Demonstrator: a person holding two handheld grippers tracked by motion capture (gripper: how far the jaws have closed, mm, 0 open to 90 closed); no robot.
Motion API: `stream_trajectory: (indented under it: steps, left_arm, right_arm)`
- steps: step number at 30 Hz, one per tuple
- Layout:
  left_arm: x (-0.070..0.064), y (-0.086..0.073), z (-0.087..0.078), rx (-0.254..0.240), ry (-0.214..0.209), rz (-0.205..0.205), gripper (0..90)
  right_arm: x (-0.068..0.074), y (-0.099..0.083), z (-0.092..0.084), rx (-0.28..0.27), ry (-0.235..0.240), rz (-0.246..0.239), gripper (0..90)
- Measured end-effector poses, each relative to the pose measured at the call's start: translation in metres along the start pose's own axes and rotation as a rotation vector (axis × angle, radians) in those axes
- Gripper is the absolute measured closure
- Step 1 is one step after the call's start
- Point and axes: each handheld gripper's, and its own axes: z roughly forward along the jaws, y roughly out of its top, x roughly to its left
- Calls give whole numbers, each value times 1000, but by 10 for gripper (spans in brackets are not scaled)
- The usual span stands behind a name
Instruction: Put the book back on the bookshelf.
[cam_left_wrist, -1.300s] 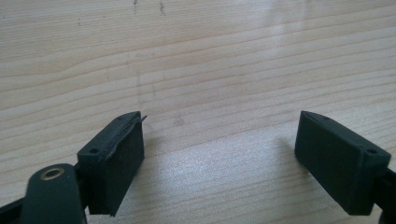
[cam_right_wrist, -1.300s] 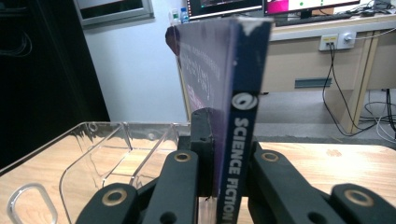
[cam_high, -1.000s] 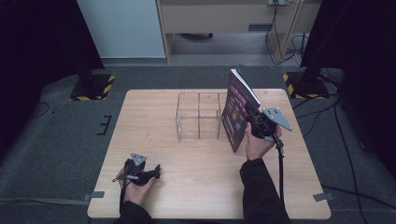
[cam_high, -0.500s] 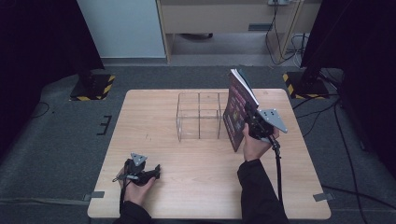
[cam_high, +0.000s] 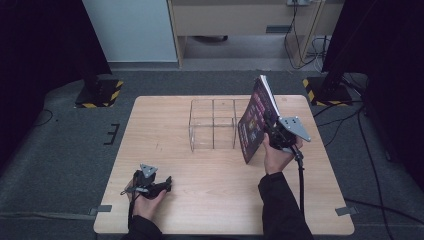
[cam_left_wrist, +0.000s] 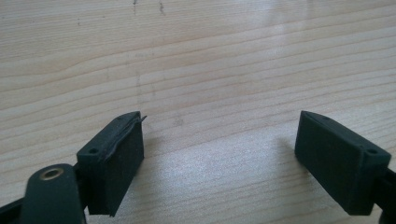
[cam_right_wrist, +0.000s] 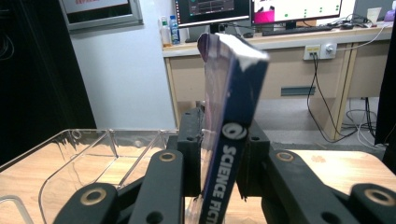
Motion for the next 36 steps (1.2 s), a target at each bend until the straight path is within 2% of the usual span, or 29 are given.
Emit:
stream_trajectory:
  steps: [7,11,14,20,27,31,36]
  left_arm:
    - [0,0,0,0,0,0,149]
    - [0,0,0,-1,0,-1,149]
    - [0,0,0,-1,0,-1,149]
    - [0,0,0,-1,0,-1,149]
    - [0,0,0,-1,0,-1,149]
    - [0,0,0,-1,0,-1,149]
    - [0,0,0,0,0,0,149]
  right_arm:
    - [-1,2,-1,0,-9,-10,770]
    - [-2,3,-2,5,-15,-1,813]
    - [0,2,-3,-14,-11,22,834]
    - [6,2,-4,-39,-20,35,841]
    - [4,1,-5,-32,-23,25,833]
    - [2,1,-5,-22,-24,1,812]
    - [1,2,-6,-15,-18,3,806]
